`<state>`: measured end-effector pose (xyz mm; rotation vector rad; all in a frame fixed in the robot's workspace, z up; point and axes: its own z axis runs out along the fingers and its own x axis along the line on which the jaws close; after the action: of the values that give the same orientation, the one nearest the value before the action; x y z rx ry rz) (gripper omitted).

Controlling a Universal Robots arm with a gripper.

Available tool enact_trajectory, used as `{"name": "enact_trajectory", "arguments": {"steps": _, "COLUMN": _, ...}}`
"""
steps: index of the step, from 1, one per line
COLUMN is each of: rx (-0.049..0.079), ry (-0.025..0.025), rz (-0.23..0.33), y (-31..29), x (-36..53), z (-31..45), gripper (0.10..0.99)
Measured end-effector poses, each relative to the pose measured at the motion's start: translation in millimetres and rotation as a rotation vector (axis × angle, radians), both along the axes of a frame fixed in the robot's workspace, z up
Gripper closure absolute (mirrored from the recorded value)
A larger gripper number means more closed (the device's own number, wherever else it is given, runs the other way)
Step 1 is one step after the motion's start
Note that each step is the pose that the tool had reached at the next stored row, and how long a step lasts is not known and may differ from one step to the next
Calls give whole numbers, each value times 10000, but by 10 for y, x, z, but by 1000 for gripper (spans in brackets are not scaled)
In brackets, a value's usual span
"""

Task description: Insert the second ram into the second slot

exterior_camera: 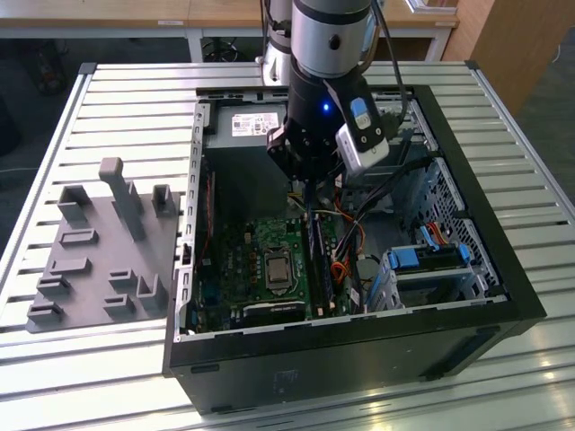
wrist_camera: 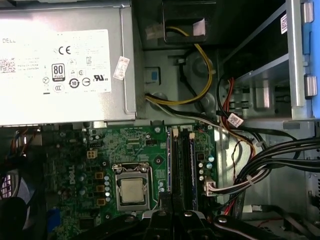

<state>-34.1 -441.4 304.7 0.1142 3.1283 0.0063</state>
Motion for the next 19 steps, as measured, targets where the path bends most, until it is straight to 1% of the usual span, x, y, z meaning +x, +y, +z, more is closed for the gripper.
{"name": "enact_trajectory", "arguments": {"steps": 6, "rx": 95, "ry": -1, "rz": 94, "y": -1, "x": 0, "z": -41, "gripper": 965}}
{"name": "enact_trajectory", "arguments": {"steps": 11, "rx": 98, "ry": 2, "rz": 266, "y": -9, "x": 1, "z": -121, "gripper": 965}}
{"name": "enact_trajectory", "arguments": {"steps": 14, "rx": 96, "ry": 5, "rz": 272, "y": -29, "x": 0, "z": -145, "gripper": 965}}
{"name": "enact_trajectory", "arguments": {"steps": 19, "rx": 98, "ry": 4, "rz": 271, "y": -86, "x": 0, "z": -157, "gripper": 965}}
